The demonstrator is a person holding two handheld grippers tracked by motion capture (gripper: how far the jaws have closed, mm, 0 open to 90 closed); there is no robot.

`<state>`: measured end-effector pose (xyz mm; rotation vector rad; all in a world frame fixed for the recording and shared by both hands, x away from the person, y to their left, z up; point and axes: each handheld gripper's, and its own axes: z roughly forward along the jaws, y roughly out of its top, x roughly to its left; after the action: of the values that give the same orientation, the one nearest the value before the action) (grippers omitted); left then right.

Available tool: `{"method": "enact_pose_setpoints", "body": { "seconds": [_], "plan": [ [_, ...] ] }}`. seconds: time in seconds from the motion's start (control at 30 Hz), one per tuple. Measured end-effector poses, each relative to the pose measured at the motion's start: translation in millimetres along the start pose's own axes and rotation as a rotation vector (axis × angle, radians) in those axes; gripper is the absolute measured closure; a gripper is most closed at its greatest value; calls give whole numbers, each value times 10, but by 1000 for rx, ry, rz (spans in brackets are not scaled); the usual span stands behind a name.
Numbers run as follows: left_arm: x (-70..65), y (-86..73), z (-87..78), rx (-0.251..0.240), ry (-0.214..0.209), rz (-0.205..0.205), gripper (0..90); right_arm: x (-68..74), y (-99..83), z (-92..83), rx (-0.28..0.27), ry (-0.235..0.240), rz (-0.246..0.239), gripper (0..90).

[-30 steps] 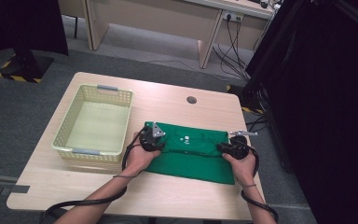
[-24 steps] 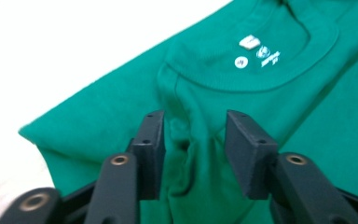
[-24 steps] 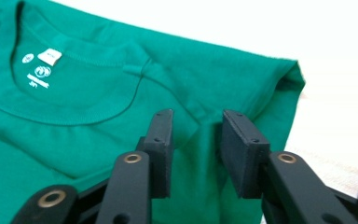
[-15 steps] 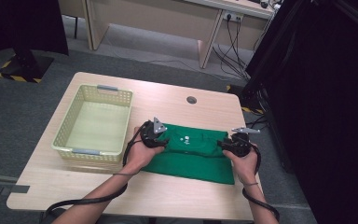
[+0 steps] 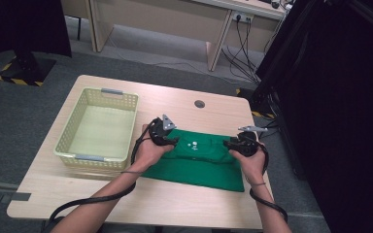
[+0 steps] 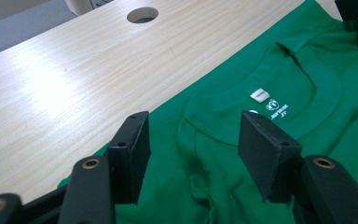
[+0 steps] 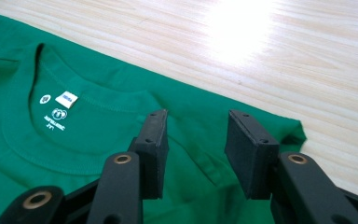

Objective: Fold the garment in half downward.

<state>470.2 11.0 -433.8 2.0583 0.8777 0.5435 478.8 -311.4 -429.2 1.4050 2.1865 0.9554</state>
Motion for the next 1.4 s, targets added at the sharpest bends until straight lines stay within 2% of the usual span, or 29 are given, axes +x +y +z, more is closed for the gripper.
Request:
{"method": "enact_pose_setpoints", "body": {
  "seconds": [0.33,0.53,0.67,1.07,1.17,1.27,1.4],
  "plan": [
    [79,14,265,47,-6,-34,433,40,74,150,23,15,-19,597],
    [114,-41,342,78,-6,-48,441,53,71,212,41,24,-29,611],
    [131,-59,383,98,-22,-47,475,92,71,270,50,43,-53,624],
    [82,-80,445,123,-72,-16,576,158,56,390,89,60,-94,679],
    [61,-91,456,127,-84,-8,623,160,49,386,90,63,-100,730],
    [31,-109,470,129,-93,29,679,164,37,392,99,68,-104,785],
    [18,-108,472,128,-107,36,773,173,34,397,103,70,-110,822]
  ]
}}
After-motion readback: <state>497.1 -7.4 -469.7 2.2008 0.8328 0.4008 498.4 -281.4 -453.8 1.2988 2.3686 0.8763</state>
